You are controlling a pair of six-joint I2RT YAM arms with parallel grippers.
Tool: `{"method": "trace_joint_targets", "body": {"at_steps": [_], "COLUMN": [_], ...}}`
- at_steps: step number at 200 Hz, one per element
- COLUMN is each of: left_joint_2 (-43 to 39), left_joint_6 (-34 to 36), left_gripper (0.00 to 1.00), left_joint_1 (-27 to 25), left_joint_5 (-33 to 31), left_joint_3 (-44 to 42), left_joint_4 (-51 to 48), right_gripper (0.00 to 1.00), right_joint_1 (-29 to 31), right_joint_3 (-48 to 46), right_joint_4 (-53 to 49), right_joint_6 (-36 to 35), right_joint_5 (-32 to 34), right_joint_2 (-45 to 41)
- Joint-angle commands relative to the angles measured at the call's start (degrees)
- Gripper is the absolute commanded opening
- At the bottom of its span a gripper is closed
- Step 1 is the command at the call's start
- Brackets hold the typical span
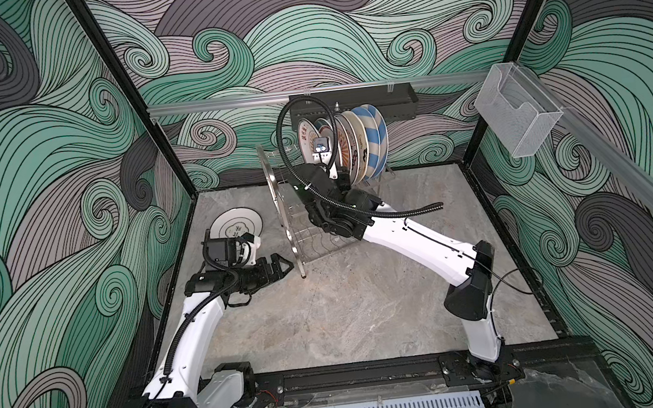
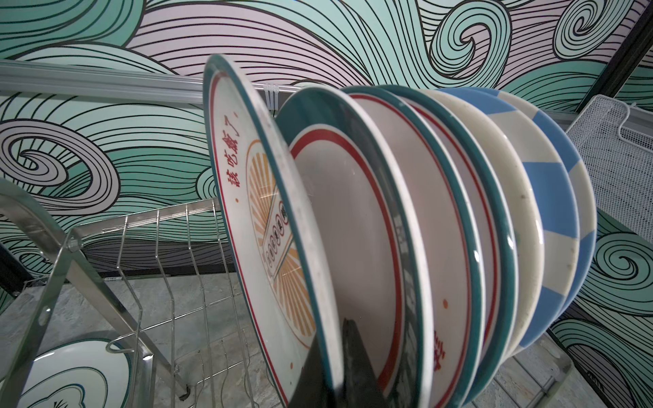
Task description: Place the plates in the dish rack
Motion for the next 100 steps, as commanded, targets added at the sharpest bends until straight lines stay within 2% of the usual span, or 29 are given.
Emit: {"method": "trace_joint_targets", "body": {"at_steps": [1,18,75,100], "left_joint_2": [-0.61,-0.63,-0.72,-0.94], "left_joint_6": [0.92,0.91,0.87,1.03], "left_gripper": [0.99,0.99,0.99,0.99], "left_joint_1": [0.04,0.05,0.04,0.13], "left_joint_5": [0.25,0.26,0.16,-0.85], "left_joint_3": [0.5,0.47,0.48,0.66], "left_joint_4": [-1.15,-1.18,-1.1,-1.32], "right_gripper": [0.14,0.2,0.23,0.3], "right_joint_1": [0.17,0.48,0.61,0.75], "right_joint_3": [2.1,2.31,2.21,3.47], "right_joint_4": [0.29,0.19,-0.1,-2.18], "right_joint_6": [-0.12,-0.71,-2.21,-2.91], "right_joint_5": [-0.1,-0.15,-1.05,-1.66], "right_joint_2": [-0.92,-1.09,-1.84,-2.12]}}
